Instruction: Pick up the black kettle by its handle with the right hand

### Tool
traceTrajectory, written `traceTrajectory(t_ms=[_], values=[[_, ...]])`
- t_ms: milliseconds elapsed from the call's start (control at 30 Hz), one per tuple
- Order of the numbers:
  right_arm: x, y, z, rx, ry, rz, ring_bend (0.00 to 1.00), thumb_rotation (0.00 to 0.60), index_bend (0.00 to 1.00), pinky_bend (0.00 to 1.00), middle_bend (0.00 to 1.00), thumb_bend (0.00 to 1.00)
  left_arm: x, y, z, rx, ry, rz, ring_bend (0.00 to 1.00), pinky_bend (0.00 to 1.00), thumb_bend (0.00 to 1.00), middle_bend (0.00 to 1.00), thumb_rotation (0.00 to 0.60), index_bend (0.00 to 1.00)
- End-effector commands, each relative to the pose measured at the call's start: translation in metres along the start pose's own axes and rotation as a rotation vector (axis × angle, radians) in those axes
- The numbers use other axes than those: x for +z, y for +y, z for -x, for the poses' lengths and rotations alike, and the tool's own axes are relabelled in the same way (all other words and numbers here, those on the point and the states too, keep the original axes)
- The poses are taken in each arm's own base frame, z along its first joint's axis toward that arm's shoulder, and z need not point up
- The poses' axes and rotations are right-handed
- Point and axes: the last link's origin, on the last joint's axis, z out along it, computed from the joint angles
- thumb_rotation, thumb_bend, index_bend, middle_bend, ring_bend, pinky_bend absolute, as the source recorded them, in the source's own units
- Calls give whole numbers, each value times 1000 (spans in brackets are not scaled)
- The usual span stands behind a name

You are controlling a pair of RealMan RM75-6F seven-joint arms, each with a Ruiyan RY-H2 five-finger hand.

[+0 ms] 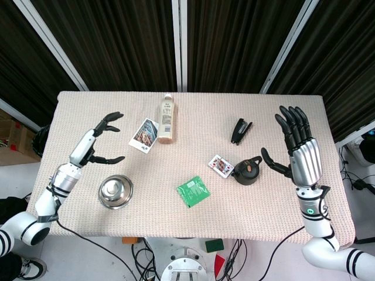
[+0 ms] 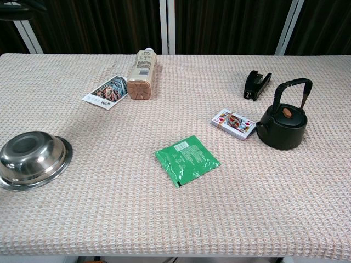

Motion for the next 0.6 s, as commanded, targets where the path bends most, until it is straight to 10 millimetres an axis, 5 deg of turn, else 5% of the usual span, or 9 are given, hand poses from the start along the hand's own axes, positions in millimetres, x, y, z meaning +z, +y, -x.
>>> traceTrajectory(t_ms=[33, 367, 600], values=[[3, 2, 5, 7, -7, -1, 0, 600, 0, 0, 0, 337, 6, -1, -1, -17, -8, -6, 90, 277, 124, 101, 600, 75], [0, 17, 4, -3, -82, 26, 0, 600, 0, 0, 6, 329, 7, -1, -5, 7, -16, -7, 90, 276, 125, 101, 600, 77], [-9, 41, -11, -184, -515, 91, 0, 572, 4, 6, 83, 186, -6, -11, -21, 177, 17, -62, 90, 258, 62, 119, 600, 122]])
